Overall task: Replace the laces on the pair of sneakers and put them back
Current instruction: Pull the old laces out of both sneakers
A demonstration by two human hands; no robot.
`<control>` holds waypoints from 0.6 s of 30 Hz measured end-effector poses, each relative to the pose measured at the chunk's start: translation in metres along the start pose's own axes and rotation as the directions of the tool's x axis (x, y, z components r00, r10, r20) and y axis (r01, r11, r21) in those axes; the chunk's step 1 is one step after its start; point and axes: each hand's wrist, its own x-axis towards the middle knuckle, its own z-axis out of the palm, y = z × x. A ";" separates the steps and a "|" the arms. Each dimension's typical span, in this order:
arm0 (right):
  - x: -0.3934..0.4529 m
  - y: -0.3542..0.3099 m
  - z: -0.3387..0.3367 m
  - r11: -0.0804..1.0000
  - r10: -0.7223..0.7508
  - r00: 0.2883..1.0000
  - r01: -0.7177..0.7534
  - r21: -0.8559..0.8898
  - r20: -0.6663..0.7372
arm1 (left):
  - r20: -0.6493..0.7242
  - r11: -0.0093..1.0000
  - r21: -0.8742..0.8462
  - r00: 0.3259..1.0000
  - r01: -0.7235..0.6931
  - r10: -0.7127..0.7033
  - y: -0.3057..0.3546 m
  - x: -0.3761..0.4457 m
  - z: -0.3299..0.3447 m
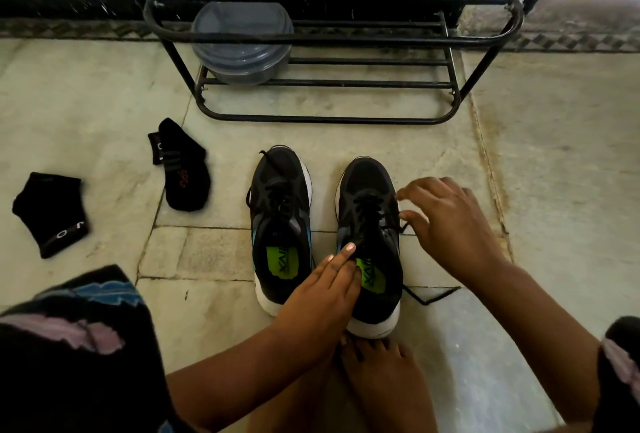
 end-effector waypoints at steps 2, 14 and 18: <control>-0.003 -0.007 0.009 0.998 -0.062 0.998 0.062 -0.029 0.018 | 0.026 0.999 -0.035 0.999 0.020 -0.019 0.000 0.000 -0.001; -0.001 0.015 0.011 0.981 0.181 0.983 -0.181 -0.076 -0.003 | 0.118 0.999 -0.030 0.992 0.044 -0.040 -0.001 -0.001 -0.003; -0.001 0.034 0.000 0.930 0.359 0.933 -0.359 -0.077 -0.011 | 0.114 0.999 -0.018 0.993 0.040 -0.038 -0.001 -0.001 -0.003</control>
